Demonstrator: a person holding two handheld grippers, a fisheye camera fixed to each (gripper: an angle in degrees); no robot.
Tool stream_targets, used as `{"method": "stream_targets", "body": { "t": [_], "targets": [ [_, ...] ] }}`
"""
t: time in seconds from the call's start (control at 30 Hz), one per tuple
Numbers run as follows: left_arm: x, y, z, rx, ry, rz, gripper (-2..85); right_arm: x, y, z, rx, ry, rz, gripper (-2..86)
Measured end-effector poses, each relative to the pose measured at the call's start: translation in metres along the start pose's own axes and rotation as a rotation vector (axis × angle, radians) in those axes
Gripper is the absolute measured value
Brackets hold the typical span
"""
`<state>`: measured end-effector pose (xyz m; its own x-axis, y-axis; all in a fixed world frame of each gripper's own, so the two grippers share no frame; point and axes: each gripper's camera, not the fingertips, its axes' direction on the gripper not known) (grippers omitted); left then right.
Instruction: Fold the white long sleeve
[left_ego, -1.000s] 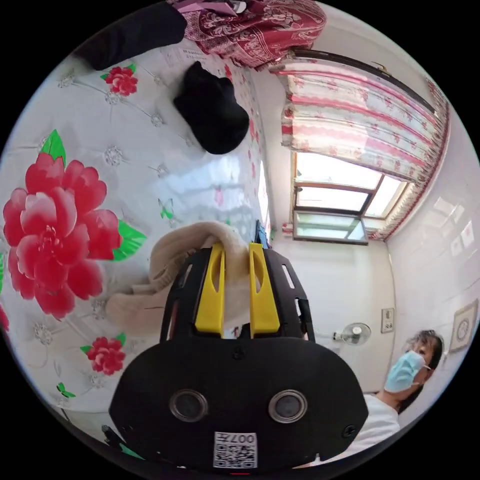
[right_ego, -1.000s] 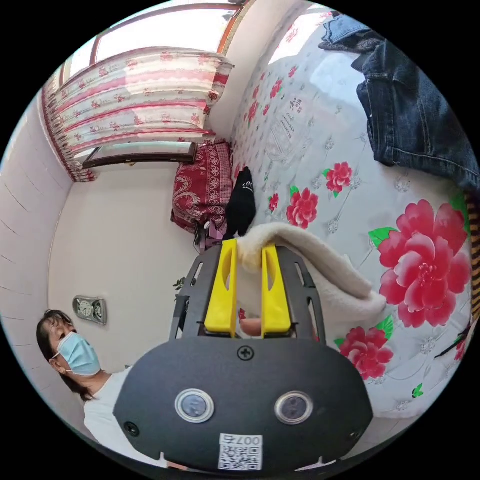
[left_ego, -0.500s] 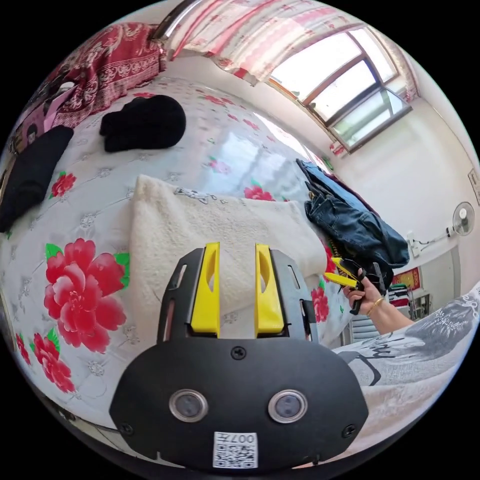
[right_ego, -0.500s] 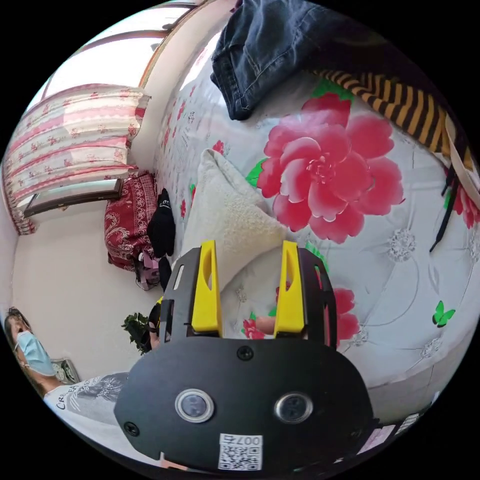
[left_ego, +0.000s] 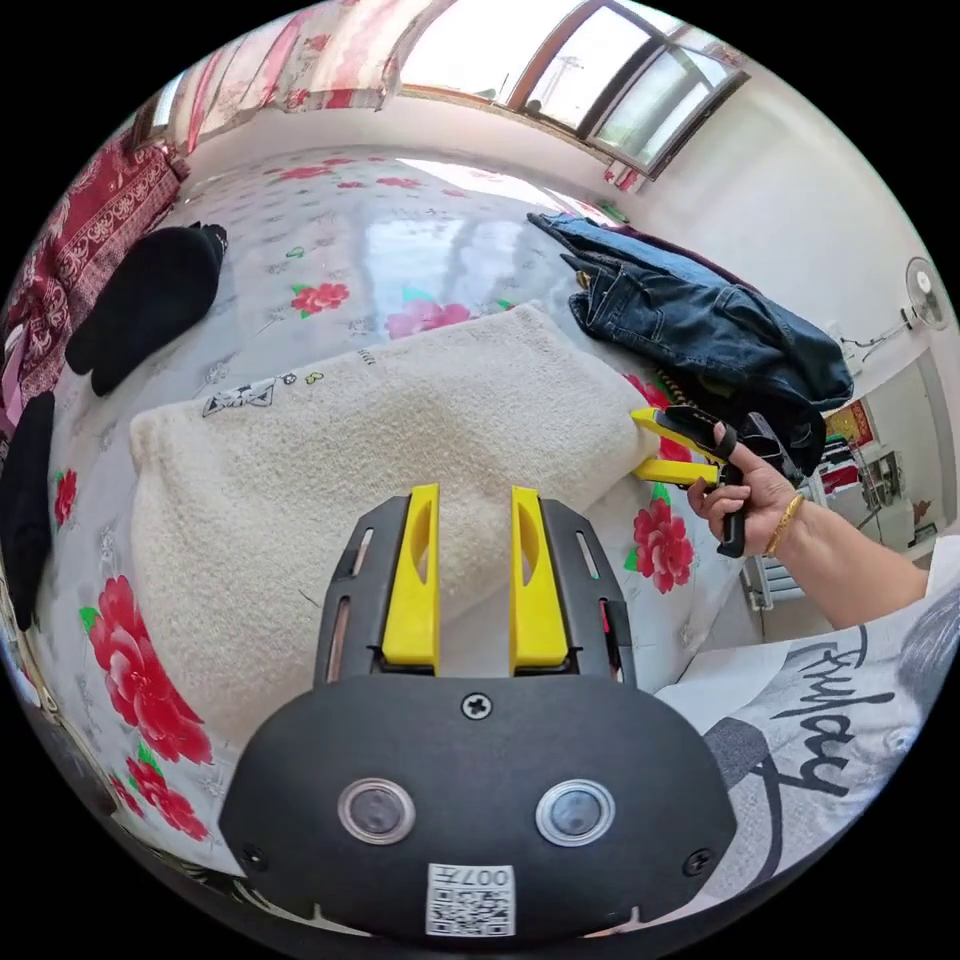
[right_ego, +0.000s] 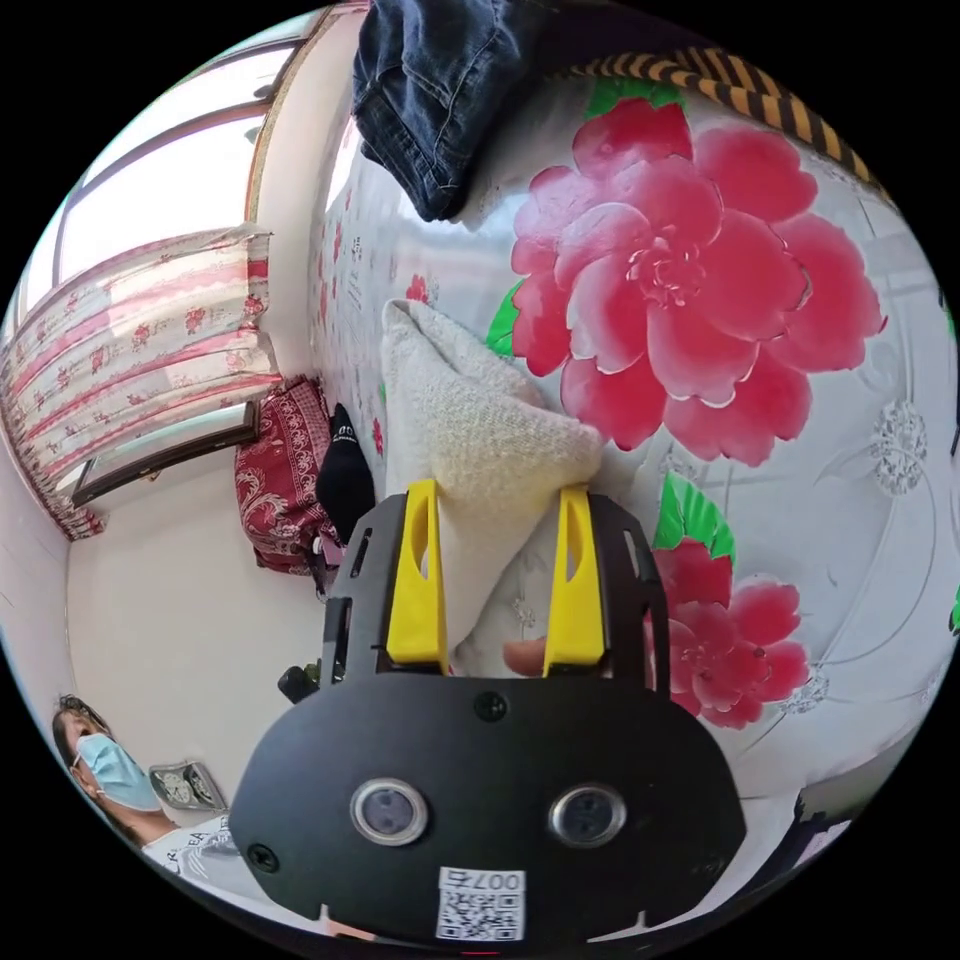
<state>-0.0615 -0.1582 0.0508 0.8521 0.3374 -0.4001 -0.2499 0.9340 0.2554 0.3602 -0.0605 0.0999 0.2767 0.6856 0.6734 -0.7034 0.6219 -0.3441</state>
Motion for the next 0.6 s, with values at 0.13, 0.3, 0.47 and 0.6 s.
{"method": "stream_targets", "body": {
  "t": [0.13, 0.3, 0.47, 0.6],
  "targets": [
    [-0.005, 0.013, 0.034, -0.056, -0.004, -0.019, 4.3, -0.004, 0.012, -0.002, 0.046, -0.043, 0.000, 9.3],
    [0.004, 0.004, 0.033, -0.103, -0.030, 0.021, 3.8, -0.118, 0.043, 0.003, 0.017, -0.007, -0.415, 5.9],
    [-0.001, 0.015, 0.016, -0.052, -0.025, -0.030, 3.8, -0.292, 0.174, 0.085, -0.238, 0.248, -1.250, 4.4],
    [-0.023, 0.070, -0.025, 0.028, 0.084, -0.127, 5.1, -0.334, 0.284, 0.161, -0.486, 0.345, -1.655, 4.4]
  ]
}}
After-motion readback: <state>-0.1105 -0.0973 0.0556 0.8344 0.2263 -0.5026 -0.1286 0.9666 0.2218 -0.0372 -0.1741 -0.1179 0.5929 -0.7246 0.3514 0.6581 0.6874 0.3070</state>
